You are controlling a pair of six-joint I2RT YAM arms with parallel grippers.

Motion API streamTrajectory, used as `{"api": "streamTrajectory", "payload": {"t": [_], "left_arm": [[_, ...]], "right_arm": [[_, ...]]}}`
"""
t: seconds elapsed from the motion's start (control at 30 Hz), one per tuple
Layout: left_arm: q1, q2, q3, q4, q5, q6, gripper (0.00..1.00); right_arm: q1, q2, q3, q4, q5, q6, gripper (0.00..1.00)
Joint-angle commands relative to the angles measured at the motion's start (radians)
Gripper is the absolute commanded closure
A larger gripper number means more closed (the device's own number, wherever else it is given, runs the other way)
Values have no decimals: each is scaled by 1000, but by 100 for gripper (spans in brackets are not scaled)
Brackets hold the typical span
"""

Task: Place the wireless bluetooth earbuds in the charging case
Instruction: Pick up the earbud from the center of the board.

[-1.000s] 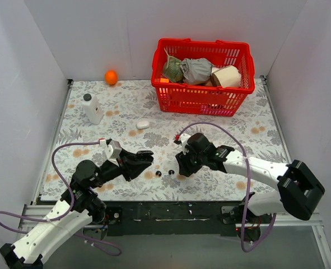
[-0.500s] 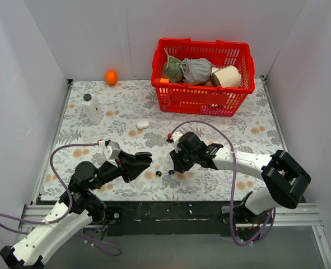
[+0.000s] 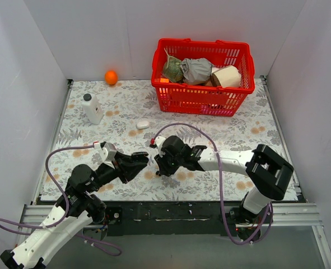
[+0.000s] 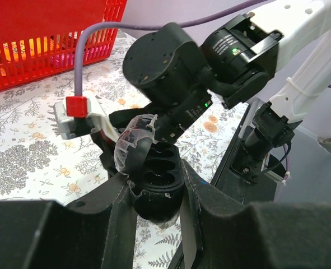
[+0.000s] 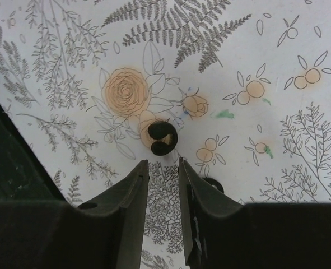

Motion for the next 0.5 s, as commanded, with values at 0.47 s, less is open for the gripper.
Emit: {"api": "streamTrajectory", "payload": {"t": [0.47], "left_arm": [[3, -40, 37, -36, -31, 13, 100]], "right_arm": [[-10, 147, 132, -29, 102, 23, 64]]}}
